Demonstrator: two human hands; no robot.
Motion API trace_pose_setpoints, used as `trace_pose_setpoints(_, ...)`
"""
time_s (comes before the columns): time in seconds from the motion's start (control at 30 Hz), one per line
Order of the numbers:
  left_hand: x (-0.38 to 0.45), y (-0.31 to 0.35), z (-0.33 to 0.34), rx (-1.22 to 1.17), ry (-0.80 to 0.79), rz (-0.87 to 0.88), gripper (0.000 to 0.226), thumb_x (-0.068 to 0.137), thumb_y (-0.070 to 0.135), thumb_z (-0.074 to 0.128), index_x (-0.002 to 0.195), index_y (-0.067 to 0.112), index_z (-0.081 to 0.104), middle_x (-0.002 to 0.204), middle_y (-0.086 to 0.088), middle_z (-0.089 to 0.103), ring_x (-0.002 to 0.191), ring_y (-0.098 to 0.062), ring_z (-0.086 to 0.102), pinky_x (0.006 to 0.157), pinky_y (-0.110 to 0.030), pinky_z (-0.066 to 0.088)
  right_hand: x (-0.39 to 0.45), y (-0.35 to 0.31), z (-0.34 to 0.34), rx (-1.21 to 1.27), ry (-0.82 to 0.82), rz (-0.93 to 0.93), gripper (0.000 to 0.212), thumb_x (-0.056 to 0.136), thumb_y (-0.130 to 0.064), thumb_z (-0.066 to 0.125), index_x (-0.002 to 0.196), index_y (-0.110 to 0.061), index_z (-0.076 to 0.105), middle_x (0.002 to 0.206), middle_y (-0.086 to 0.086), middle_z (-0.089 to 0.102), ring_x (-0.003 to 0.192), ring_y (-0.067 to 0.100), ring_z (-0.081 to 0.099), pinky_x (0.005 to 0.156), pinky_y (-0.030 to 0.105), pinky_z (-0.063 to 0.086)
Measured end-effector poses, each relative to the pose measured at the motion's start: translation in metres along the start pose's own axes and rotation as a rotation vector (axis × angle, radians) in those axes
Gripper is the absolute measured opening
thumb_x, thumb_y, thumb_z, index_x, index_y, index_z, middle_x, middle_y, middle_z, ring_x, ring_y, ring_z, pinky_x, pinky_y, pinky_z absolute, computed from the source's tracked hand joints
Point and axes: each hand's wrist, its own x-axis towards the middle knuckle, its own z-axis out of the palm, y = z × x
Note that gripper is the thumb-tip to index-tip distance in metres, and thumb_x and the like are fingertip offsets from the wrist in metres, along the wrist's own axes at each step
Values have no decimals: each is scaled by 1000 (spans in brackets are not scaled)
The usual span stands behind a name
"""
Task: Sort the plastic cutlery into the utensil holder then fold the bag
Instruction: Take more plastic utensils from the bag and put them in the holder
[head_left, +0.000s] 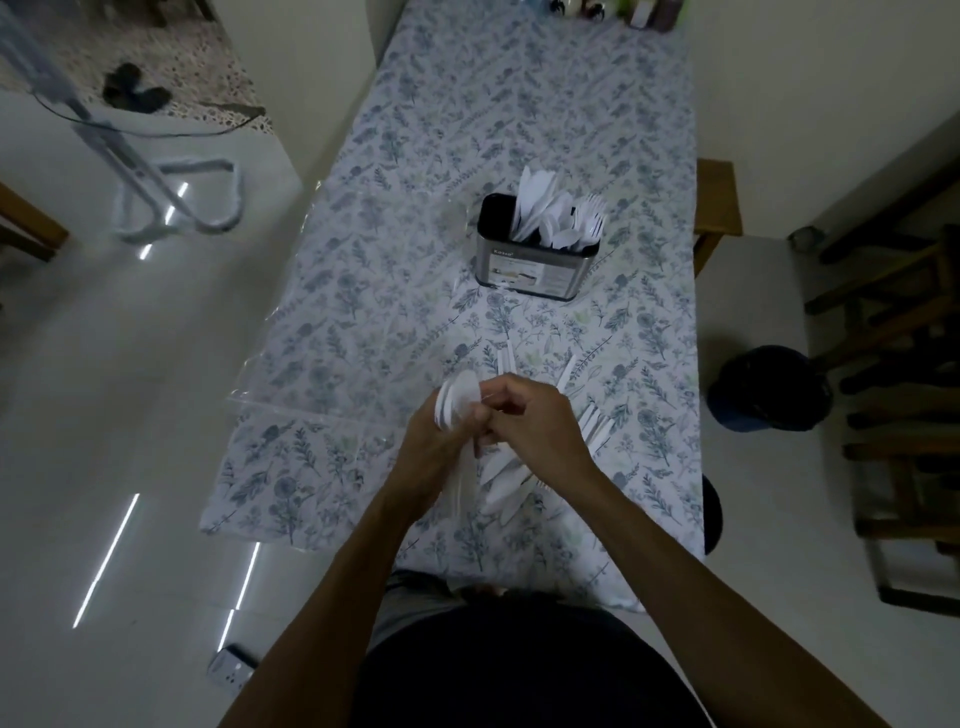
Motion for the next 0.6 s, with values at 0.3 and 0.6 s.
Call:
trace_pose_setpoints(0.3,3,24,12,60,-239,-38,55,76,30,85,120,16,56,105,-7,71,88,-20,71,72,-42,60,-8,-6,-35,53,-146,176,54,77,-50,84,100,-9,58,81,13,64,66,18,60,57,35,51)
trace_pose_setpoints(0.6,7,57,36,417,-677,68,126,81,5,83,156,41,-12,153,3,39,123,-2,59,97,-33,56,-23,-4,-58,43,4,-205,39,81,-19,83,114,-29,65,102,-9,75,98,9,73,88,34,58)
